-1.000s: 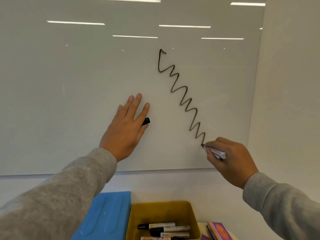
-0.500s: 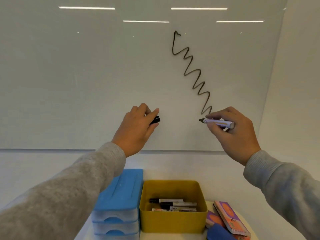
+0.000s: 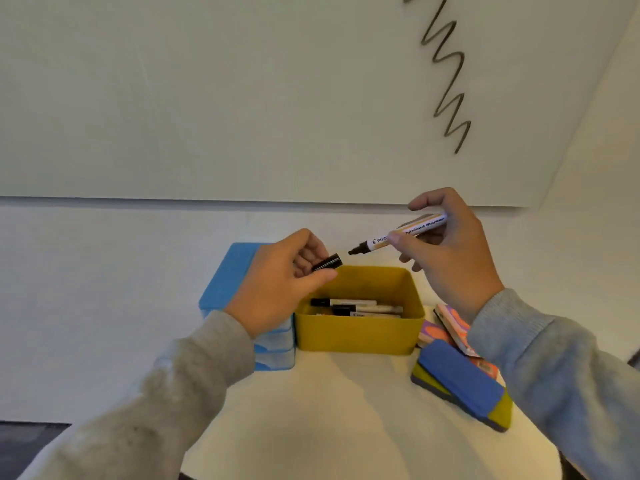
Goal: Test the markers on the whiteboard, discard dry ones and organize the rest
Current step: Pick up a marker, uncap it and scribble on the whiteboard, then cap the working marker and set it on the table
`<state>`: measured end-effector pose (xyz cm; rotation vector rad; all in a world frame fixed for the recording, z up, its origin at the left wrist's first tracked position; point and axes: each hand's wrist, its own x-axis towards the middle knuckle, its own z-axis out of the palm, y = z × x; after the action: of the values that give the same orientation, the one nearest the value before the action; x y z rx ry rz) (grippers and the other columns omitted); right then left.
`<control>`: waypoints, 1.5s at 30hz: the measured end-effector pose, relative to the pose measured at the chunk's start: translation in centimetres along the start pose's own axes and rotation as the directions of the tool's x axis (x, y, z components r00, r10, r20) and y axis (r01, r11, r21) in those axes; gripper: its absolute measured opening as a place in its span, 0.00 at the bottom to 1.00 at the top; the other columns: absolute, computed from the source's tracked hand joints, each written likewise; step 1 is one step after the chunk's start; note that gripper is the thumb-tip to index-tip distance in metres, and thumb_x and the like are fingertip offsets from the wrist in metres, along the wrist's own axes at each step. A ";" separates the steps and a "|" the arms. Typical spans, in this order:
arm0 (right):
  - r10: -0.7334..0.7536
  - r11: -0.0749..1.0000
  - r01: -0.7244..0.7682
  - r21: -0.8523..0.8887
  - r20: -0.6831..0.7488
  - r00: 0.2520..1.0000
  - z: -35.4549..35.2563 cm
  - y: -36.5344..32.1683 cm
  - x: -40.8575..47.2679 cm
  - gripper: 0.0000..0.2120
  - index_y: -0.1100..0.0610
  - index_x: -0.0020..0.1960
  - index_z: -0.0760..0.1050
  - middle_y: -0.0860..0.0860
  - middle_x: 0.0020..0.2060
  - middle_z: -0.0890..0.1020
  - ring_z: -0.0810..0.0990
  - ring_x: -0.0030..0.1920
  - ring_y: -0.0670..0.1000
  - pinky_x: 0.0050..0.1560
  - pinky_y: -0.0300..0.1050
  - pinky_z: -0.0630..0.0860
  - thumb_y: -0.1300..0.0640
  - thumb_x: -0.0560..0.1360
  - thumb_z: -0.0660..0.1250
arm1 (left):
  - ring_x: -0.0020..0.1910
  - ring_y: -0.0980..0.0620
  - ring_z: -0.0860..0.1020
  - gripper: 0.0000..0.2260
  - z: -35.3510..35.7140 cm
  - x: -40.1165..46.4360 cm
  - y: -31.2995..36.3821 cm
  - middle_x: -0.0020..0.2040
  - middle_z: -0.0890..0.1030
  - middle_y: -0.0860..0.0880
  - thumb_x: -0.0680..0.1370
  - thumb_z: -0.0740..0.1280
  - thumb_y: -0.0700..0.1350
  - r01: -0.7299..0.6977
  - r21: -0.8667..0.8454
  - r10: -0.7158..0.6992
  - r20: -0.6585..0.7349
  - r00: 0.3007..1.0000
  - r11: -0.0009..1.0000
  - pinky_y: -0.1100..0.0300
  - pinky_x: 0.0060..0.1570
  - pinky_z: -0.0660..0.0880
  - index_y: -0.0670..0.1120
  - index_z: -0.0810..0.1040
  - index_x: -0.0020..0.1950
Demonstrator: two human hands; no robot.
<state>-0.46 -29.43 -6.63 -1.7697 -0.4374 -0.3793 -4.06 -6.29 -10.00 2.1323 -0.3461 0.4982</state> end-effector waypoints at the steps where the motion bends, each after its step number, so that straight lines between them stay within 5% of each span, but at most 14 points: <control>1: 0.026 0.999 -0.026 0.025 -0.004 1.000 0.1 0.2 -0.4 0.18 0.49 0.56 0.73 0.54 0.40 0.84 0.84 0.35 0.52 0.34 0.42 0.78 0.58 0.72 0.77 | 0.42 0.51 0.78 0.08 0.1 -0.6 -0.1 0.43 0.81 0.51 0.75 0.75 0.46 0.027 -0.051 -0.027 -0.016 0.999 0.998 0.62 0.44 0.78 0.50 0.78 0.50; 13: 0.214 0.952 -0.220 0.215 0.050 0.976 0.3 1.6 -7.1 0.14 0.55 0.54 0.74 0.57 0.39 0.84 0.79 0.33 0.53 0.31 0.43 0.77 0.62 0.72 0.75 | 0.44 0.53 0.82 0.08 2.0 -7.6 0.2 0.44 0.84 0.51 0.76 0.72 0.41 0.264 -0.379 -0.250 0.087 0.964 0.887 0.64 0.48 0.78 0.49 0.83 0.54; 20: 0.287 0.919 -0.290 0.268 0.050 0.957 0.0 2.0 -8.4 0.18 0.55 0.52 0.75 0.61 0.41 0.82 0.78 0.33 0.53 0.33 0.46 0.77 0.53 0.65 0.75 | 0.41 0.50 0.81 0.10 2.4 -7.8 0.7 0.43 0.84 0.47 0.74 0.70 0.49 0.275 -0.358 -0.255 0.103 0.961 0.892 0.63 0.46 0.78 0.50 0.83 0.54; 28: 0.301 0.890 -0.319 0.327 0.104 0.948 0.7 2.0 -8.6 0.18 0.58 0.53 0.75 0.58 0.38 0.82 0.77 0.33 0.53 0.30 0.43 0.75 0.56 0.65 0.75 | 0.42 0.47 0.81 0.12 2.6 -7.9 1.1 0.45 0.84 0.46 0.73 0.70 0.51 0.280 -0.362 -0.256 0.114 0.960 0.889 0.57 0.47 0.79 0.50 0.83 0.54; 34: 0.342 0.844 -0.376 0.382 0.157 0.926 1.1 2.0 -8.6 0.16 0.57 0.53 0.72 0.57 0.41 0.81 0.76 0.35 0.53 0.31 0.44 0.72 0.55 0.69 0.71 | 0.36 0.54 0.80 0.05 3.0 -6.4 2.0 0.41 0.85 0.45 0.78 0.70 0.42 0.289 -0.382 -0.262 0.121 0.957 0.878 0.65 0.41 0.77 0.44 0.84 0.51; 40: 0.288 0.903 -0.328 0.278 0.176 0.941 1.2 2.1 -8.7 0.05 0.59 0.49 0.76 0.56 0.34 0.66 0.63 0.32 0.51 0.30 0.47 0.62 0.57 0.77 0.68 | 0.31 0.56 0.78 0.08 0.5 -4.7 3.2 0.35 0.83 0.47 0.79 0.68 0.45 0.256 -0.319 -0.222 0.140 0.965 0.912 0.66 0.36 0.76 0.42 0.83 0.45; 45: 0.239 0.921 -0.292 0.257 0.216 0.947 2.2 1.9 -9.3 0.04 0.59 0.47 0.78 0.47 0.27 0.66 0.60 0.28 0.49 0.28 0.44 0.57 0.58 0.77 0.69 | 0.32 0.55 0.79 0.07 0.2 -6.4 2.1 0.35 0.84 0.47 0.79 0.68 0.44 0.275 -0.345 -0.248 0.121 0.961 0.897 0.65 0.38 0.77 0.43 0.83 0.46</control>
<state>-7.63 -28.53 -13.12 -1.5566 -0.3519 0.0402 -10.54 -7.26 -11.60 1.8047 -0.1694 0.1810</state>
